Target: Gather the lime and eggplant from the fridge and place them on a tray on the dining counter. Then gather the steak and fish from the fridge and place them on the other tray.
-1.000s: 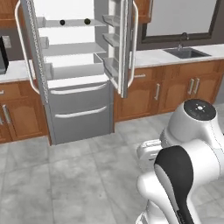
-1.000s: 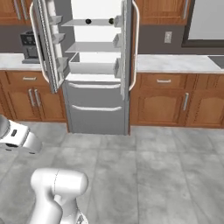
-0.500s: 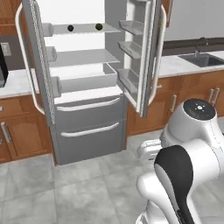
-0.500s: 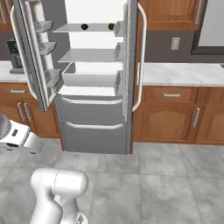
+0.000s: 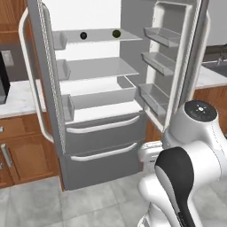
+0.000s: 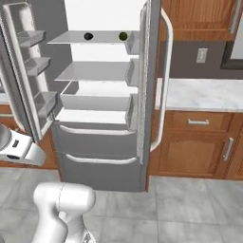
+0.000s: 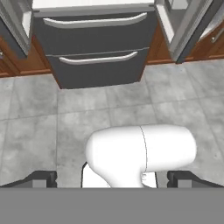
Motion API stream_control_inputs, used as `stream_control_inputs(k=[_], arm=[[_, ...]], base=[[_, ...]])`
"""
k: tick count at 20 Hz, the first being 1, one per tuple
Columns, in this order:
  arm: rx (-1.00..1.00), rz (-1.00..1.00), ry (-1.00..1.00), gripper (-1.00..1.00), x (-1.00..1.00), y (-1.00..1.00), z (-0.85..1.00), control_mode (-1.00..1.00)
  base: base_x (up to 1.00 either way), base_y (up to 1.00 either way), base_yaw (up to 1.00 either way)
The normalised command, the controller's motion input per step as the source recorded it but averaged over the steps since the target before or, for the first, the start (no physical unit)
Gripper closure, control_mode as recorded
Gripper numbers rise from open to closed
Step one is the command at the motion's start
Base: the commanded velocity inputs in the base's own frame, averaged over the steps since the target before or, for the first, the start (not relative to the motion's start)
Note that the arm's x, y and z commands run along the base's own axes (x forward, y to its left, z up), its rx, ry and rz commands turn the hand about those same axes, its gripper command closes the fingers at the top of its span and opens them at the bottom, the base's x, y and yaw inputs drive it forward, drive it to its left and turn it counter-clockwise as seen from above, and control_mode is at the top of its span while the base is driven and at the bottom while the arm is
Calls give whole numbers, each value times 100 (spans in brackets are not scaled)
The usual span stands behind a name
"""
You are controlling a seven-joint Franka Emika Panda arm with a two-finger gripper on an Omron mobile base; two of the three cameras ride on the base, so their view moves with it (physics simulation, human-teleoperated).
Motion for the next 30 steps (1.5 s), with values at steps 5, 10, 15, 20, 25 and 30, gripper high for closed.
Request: stream_control_inputs(k=[5,10,15,20,25,30], arm=[[0,0,0,-100,0,0,0,100],[0,0,0,-100,0,0,0,100],[0,0,0,-100,0,0,0,100],[0,0,0,-100,0,0,0,100],[0,0,0,-100,0,0,0,100],[0,0,0,-100,0,0,0,100]], base=[[78,-1,8],[77,-5,10],[66,-32,10],[64,-28,7],[71,-4,3],[68,-12,3]])
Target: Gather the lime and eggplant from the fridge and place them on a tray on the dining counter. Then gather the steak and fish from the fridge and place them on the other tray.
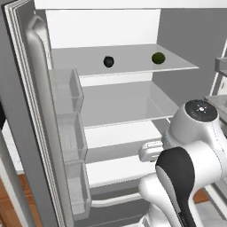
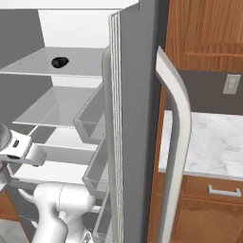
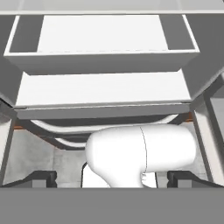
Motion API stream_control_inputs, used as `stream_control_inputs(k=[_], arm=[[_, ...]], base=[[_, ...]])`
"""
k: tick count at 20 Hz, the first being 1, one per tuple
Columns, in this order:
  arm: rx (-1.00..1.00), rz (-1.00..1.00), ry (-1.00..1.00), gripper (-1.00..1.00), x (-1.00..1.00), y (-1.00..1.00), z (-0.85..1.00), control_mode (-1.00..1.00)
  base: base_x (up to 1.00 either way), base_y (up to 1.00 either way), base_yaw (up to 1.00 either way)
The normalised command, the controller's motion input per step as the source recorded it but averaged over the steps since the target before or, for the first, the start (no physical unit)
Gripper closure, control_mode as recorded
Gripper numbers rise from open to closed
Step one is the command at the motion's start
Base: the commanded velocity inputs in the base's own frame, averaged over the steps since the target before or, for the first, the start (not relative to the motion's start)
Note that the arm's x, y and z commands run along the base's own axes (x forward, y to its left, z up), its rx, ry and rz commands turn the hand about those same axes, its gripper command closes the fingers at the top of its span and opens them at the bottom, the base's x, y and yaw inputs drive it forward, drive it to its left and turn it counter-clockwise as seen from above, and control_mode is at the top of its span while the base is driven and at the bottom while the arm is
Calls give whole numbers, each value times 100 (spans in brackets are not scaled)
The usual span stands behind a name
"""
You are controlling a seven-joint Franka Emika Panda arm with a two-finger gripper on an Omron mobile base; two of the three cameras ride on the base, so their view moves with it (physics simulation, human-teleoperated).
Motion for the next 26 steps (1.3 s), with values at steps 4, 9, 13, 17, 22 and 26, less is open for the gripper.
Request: stream_control_inputs(k=[4,9,13,17,22,26], arm=[[2,7,-11,-100,38,-4,9,-100],[0,13,-45,-100,34,0,57,-100],[0,11,-47,-100,36,0,79,-100],[0,6,-35,-100,41,23,82,-100],[-5,0,-18,-100,49,29,81,-100],[-1,0,-3,-100,32,34,60,-100]], base=[[17,-1,1],[0,0,0],[0,0,0],[0,0,0],[0,0,0],[0,0,0]])
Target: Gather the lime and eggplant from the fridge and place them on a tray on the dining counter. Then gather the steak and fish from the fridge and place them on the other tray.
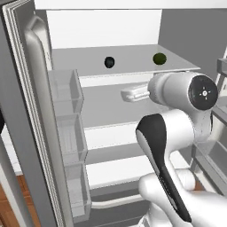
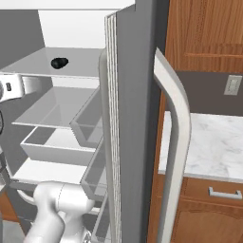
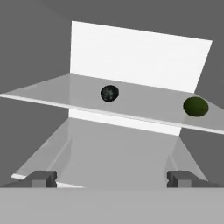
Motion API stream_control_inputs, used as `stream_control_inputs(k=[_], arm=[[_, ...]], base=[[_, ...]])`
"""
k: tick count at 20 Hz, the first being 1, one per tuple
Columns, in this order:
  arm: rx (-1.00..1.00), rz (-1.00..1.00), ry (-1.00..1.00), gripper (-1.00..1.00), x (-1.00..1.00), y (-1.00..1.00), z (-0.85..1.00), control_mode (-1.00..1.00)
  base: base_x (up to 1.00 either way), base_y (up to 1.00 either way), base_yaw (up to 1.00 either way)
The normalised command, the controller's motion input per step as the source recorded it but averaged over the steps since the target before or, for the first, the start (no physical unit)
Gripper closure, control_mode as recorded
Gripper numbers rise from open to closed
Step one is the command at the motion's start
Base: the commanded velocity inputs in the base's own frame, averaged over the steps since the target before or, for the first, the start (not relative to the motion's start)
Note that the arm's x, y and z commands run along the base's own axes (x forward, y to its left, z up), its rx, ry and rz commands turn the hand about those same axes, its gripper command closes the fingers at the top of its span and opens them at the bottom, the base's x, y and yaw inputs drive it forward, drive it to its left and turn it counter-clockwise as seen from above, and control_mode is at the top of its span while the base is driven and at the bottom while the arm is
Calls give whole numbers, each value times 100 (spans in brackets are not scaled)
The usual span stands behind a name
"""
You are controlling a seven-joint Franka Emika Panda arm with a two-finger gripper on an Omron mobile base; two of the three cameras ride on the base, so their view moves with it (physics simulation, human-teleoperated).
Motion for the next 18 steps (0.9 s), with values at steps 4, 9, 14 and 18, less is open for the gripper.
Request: stream_control_inputs(k=[4,9,14,18], arm=[[5,0,6,-100,40,20,43,-100],[0,0,9,-100,57,10,11,-100],[0,0,3,-100,65,9,-6,-100],[0,0,4,-100,63,8,-4,-100]], base=[[0,0,0],[0,0,0],[0,0,0],[0,0,0]])
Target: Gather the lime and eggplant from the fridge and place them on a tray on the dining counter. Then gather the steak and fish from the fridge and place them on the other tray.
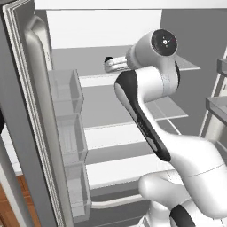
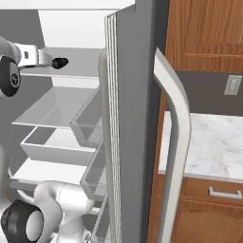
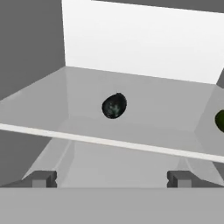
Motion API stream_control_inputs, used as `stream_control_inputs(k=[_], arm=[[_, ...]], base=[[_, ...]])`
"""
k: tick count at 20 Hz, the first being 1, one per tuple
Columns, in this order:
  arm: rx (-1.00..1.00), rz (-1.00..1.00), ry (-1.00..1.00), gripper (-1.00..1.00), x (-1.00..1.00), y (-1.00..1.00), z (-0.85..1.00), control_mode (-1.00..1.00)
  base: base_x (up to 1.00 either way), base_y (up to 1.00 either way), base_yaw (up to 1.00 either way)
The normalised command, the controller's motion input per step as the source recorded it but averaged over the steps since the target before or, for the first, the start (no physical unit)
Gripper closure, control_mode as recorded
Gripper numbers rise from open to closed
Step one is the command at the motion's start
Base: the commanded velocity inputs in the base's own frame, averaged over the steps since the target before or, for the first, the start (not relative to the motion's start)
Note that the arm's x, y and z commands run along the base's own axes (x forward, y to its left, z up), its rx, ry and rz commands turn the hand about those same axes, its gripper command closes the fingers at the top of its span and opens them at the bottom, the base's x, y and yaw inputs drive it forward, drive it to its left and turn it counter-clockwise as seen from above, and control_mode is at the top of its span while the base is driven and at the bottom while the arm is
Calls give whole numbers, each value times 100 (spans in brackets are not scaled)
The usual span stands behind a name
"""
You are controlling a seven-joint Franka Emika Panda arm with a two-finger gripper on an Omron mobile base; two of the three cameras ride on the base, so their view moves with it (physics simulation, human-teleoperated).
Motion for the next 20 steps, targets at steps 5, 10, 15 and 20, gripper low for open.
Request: stream_control_inputs(k=[5,10,15,20], arm=[[0,-6,9,-100,44,1,-6,-100],[0,-5,7,-100,43,5,-3,-100],[0,-5,0,-100,38,16,-19,-100],[0,-4,0,-100,39,5,-20,-100]], base=[[0,0,0],[0,0,0],[0,0,0],[0,0,0]])
